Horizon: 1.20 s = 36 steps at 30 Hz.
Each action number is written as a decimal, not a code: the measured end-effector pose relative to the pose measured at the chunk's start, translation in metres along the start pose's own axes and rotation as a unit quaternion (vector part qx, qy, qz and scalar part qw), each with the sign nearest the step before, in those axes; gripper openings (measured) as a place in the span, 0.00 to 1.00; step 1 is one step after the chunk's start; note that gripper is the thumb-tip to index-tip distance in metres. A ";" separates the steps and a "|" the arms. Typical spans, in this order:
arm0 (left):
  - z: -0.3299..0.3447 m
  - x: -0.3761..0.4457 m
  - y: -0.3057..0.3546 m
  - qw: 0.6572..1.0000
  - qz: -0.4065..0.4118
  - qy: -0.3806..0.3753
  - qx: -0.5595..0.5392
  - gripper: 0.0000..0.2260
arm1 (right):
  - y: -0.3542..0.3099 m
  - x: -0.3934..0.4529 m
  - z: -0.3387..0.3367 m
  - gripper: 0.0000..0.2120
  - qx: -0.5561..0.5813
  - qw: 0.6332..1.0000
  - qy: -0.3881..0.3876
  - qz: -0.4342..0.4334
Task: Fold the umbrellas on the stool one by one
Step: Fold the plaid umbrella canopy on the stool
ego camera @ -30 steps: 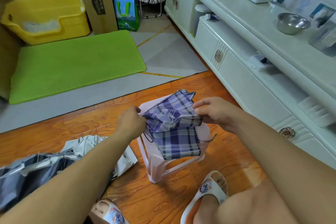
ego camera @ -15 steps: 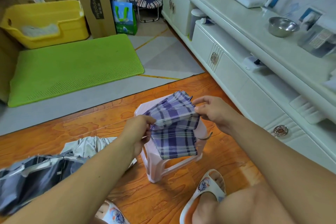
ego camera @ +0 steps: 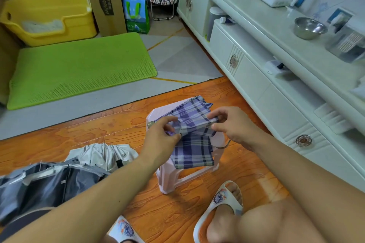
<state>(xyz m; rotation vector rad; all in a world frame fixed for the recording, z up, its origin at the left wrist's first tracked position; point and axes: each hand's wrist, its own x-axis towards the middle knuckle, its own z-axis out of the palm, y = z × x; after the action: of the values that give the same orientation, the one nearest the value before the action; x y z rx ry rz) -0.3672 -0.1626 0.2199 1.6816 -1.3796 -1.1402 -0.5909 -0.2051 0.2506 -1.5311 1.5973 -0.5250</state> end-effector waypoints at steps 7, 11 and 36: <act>-0.009 0.007 0.004 0.994 0.045 0.082 -0.053 0.06 | -0.006 0.009 0.001 0.09 -0.012 0.993 0.089 -0.081; -0.018 0.020 0.002 0.991 0.086 0.106 0.002 0.05 | -0.010 0.016 0.000 0.06 -0.108 0.978 0.120 -0.134; -0.041 0.035 -0.004 0.927 0.299 0.024 0.227 0.03 | -0.006 0.009 -0.010 0.03 -0.194 0.943 0.085 -0.257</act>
<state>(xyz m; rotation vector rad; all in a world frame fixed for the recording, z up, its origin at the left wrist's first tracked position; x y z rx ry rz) -0.3264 -0.1974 0.2249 1.3898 -2.0457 -0.4470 -0.5938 -0.2169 0.2584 -2.2843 1.4776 -0.6639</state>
